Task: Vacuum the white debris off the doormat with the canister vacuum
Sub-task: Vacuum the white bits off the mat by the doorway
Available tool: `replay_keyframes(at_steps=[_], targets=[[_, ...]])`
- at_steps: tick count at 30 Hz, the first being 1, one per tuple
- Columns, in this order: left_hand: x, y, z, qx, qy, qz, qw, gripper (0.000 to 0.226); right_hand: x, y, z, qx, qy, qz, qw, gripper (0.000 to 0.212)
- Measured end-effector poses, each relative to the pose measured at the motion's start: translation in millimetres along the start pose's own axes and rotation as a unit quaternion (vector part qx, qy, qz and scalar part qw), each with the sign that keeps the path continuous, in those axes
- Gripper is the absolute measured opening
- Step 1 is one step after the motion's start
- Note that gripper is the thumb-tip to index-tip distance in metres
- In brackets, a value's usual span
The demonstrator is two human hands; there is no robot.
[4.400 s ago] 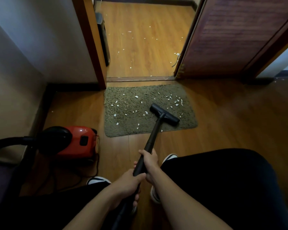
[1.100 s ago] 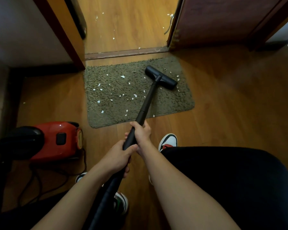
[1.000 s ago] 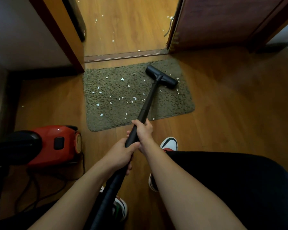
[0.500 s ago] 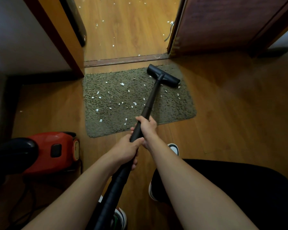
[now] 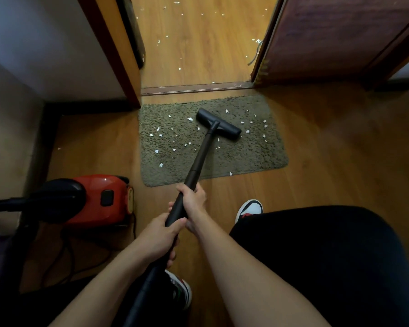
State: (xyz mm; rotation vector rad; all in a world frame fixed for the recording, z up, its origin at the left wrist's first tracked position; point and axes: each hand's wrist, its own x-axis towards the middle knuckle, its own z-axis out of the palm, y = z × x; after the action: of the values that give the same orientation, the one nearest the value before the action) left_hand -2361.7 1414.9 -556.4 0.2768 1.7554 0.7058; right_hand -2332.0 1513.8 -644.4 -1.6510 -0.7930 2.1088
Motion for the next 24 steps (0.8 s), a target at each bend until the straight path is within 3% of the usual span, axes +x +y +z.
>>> replay_keyframes(at_steps=[3,11,24], targets=[[-17,-18,-15,-0.009,0.019,-0.002,1.000,0.018,-18,18,15,-0.009,-0.018,0.016,1.000,0.030],[-50,-50,-42,-0.062,0.044,-0.032,0.997,0.018,-51,49,46,-0.046,-0.059,0.030,0.997,0.026],[-4,-21,-43,-0.078,0.038,-0.010,0.996,0.017,-13,13,54,-0.061,-0.041,0.003,0.997,0.015]])
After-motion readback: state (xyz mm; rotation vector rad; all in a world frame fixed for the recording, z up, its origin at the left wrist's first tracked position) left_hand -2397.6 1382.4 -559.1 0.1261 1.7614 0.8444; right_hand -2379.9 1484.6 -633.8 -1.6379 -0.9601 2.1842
